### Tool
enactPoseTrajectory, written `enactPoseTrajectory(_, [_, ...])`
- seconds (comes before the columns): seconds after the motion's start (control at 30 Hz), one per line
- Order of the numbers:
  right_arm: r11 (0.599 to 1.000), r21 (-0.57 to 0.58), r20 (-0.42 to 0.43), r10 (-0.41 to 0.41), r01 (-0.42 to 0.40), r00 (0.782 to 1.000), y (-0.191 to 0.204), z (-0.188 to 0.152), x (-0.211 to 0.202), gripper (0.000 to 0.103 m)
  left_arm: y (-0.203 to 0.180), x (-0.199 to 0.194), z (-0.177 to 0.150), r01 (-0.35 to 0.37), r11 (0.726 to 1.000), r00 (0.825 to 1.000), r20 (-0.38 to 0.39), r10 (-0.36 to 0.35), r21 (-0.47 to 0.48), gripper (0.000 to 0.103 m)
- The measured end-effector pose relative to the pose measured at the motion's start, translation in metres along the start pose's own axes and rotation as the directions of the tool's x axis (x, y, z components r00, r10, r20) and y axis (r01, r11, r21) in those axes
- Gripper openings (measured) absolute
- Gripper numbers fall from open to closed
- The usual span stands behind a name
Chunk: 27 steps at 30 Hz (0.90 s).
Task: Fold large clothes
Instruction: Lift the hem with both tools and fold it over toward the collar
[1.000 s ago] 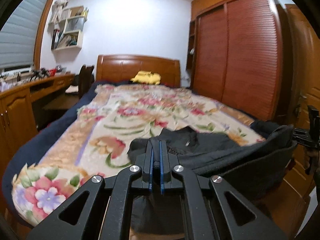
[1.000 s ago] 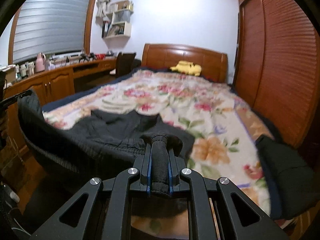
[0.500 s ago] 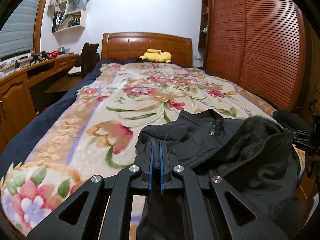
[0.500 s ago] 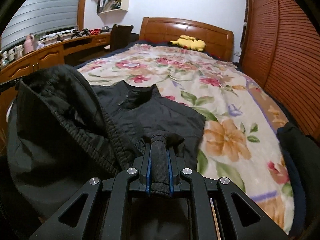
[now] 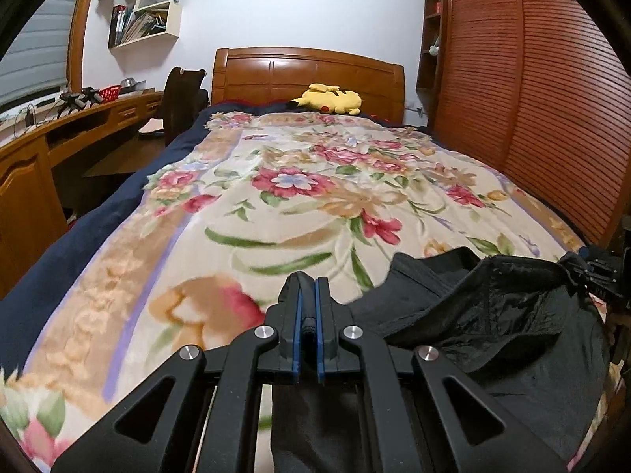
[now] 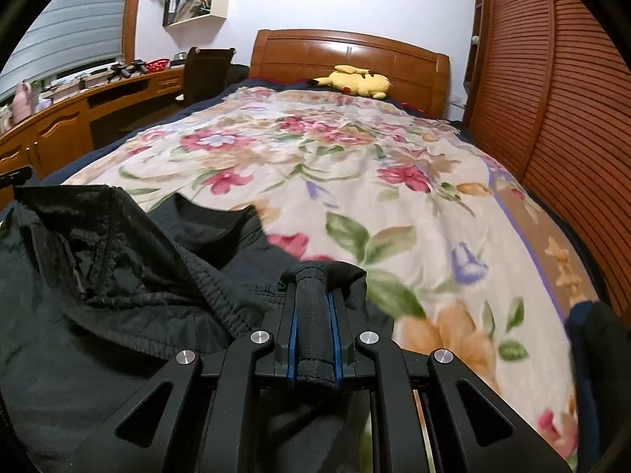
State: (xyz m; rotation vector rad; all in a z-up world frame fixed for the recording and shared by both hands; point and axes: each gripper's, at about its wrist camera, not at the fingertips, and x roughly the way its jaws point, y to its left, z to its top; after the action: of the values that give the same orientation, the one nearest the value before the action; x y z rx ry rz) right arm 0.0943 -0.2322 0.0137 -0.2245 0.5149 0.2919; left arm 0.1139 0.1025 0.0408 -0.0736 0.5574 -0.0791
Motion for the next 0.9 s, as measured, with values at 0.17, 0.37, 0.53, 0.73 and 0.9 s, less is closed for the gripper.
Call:
enactPoseTrajectory(0.17, [1.0,-0.002,0.003,-0.02,0.02,1.0,-0.001,0.015,0.025,0.013,-0.004,0.021,0.017,-0.014,1.0,1.0,0.01,0.014,0.02,0.006])
enactPoseTrajectory(0.37, [1.0,0.021,-0.015,-0.024,0.024,1.0,-0.001,0.016,0.045,0.013,-0.006,0.02,0.014,-0.042,0.999,0.999,0.017,0.041,0.03,0.028])
enactPoseTrajectory(0.53, [0.999,0.035,-0.042,-0.033,0.034,0.999,-0.003,0.015,0.056,0.017,-0.009,-0.001,-0.003,0.002,1.0,1.0,0.03,-0.003,0.027,0.068])
enactPoseTrajectory(0.73, [0.996,0.055,0.046,-0.076,0.073,0.996,-0.007,0.021,0.028,0.066,-0.022,-0.023,-0.028,0.039,0.999,0.999,0.031,-0.04,0.023,0.082])
enactPoseTrajectory(0.9, [0.995,0.051,0.019,-0.085,0.084,0.996,-0.01,0.014,0.022,0.067,-0.031,-0.032,-0.04,0.061,0.997,0.998,0.019,-0.062,0.039,0.082])
